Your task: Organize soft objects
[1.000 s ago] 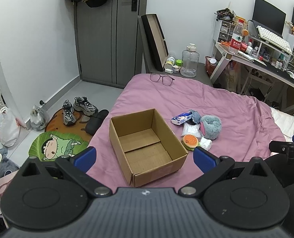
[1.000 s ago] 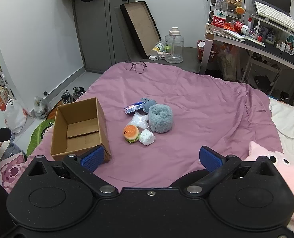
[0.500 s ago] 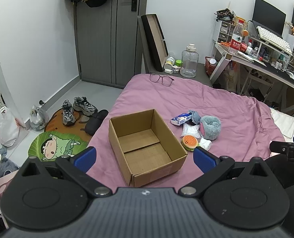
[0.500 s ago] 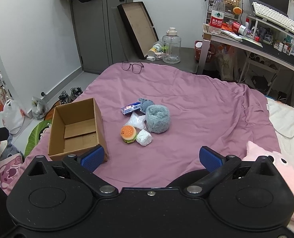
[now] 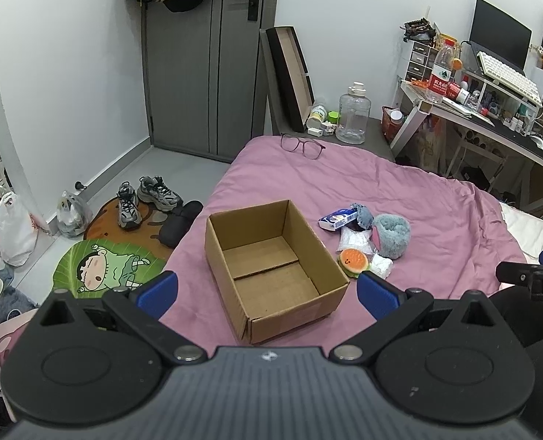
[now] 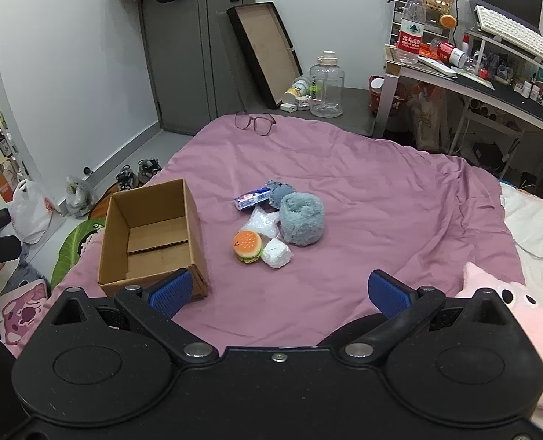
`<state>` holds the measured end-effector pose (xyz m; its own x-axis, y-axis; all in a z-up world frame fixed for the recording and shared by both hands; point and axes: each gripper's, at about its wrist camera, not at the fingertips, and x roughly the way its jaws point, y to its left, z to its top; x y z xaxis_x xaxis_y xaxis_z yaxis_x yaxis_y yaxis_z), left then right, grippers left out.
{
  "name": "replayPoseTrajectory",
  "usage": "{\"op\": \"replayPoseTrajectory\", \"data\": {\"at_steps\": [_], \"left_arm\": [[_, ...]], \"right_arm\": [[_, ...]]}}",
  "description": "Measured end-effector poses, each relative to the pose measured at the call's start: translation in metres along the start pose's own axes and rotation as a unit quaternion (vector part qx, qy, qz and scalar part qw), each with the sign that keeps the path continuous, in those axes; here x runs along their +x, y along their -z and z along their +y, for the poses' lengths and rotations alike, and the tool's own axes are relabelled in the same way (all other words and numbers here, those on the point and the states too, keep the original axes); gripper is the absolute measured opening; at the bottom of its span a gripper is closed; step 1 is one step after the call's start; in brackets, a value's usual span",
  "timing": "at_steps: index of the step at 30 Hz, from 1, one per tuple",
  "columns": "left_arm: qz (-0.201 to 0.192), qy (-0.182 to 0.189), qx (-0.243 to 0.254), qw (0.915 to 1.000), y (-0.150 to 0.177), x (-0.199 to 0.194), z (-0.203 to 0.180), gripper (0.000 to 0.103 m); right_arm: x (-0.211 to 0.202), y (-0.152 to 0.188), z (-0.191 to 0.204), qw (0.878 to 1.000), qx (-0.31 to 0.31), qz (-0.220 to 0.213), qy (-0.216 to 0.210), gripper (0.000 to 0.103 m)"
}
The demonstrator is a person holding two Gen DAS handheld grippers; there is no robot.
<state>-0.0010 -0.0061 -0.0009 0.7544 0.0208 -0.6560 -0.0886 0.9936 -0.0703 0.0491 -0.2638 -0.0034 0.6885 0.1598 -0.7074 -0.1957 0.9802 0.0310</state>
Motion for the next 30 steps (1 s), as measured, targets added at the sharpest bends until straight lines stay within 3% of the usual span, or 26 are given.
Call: {"op": "replayPoseTrajectory", "data": {"at_steps": [17, 26, 30], "left_arm": [[0.042, 0.013, 0.016, 0.9989, -0.005, 0.035, 0.005, 0.103], [0.053, 0.029, 0.024, 0.9979, -0.019, 0.067, -0.002, 0.103], [0.060, 0.054, 0.028, 0.9963, -0.026, 0.086, -0.009, 0.103]], "right_arm": [[0.033, -0.006, -0.003, 1.000, 0.011, 0.026, -0.009, 0.103], [0.060, -0.015, -0.018, 0.998, 0.032, 0.047, -0.035, 0.103], [0.070, -0.018, -0.026, 0.995, 0.039, 0.050, -0.081, 0.103]]}}
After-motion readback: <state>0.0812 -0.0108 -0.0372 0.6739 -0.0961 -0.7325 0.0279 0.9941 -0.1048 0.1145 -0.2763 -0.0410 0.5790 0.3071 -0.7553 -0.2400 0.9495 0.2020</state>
